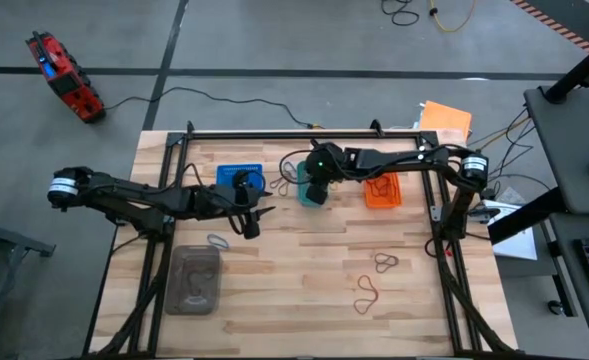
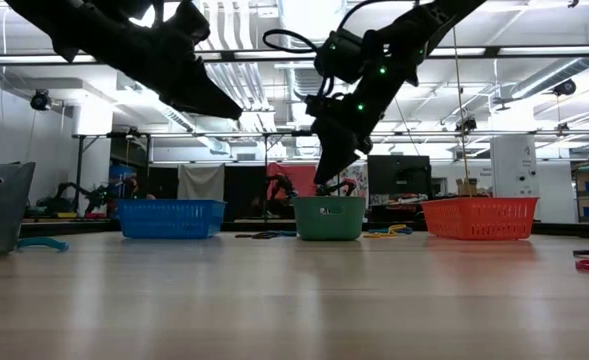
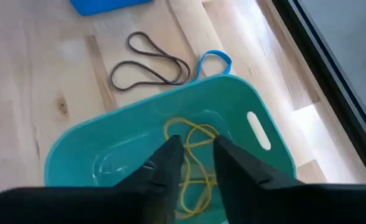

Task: Sort rubber bands into baskets
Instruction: Put the left yellow rubber band into the green bin, then put the right black rubber band into the black bin

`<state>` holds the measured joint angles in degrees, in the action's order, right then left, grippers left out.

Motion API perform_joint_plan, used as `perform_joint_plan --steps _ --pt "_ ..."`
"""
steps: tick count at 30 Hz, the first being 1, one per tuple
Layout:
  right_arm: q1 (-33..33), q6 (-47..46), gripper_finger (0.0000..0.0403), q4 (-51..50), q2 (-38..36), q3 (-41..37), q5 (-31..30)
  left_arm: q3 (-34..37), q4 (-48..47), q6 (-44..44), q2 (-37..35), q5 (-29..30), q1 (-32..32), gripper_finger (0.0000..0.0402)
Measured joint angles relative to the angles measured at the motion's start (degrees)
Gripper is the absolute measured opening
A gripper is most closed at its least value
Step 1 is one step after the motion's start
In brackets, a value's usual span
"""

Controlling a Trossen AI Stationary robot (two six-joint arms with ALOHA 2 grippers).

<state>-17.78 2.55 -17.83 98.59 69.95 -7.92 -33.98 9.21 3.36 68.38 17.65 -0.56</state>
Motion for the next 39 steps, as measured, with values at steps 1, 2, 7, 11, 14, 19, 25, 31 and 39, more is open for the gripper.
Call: perform_joint_plan --steps 1,2,7,11,14,19,25,31,39 --pt "-0.02 0.09 0.0103 -0.11 0.0 0.0 -0.02 0.0 0.0 -0.08 0.0 0.0 0.0 0.0164" --pt "-0.02 0.4 0.0116 -0.21 -0.04 0.0 -0.02 0.0 -0.04 -0.29 0.0 0.0 0.0 0.0164" --pt "0.13 0.06 0.0165 -3.16 -2.58 -0.01 1.95 0.0 -1.49 -0.98 0.0 0.0 0.0 0.0164" --pt "0.89 -3.63 0.0181 -9.08 -6.22 0.0 8.08 0.0 -2.65 -1.14 0.02 0.0 0.0 0.0164" --pt "2.76 -7.55 0.0182 -13.88 -9.62 0.0 12.12 0.0 -2.65 -1.14 0.02 0.0 0.0 0.0164" --pt "8.73 -14.08 0.0171 -19.1 -13.78 0.0 12.94 0.0 -2.11 -1.14 0.02 -0.06 0.0 0.0164" --pt "17.32 -20.08 0.0152 -19.73 -15.67 0.0 12.94 0.0 -1.88 -1.05 0.02 -0.11 0.0 0.0164" --pt "23.71 -34.57 0.0129 -28.79 -14.92 0.02 12.48 0.02 -1.88 -0.95 0.02 -0.15 0.0 0.0164" --pt "29.49 -52.83 0.0121 -41.68 -13.84 -0.86 12.64 0.02 -2.03 -0.92 0.02 -0.17 0.01 0.0164"
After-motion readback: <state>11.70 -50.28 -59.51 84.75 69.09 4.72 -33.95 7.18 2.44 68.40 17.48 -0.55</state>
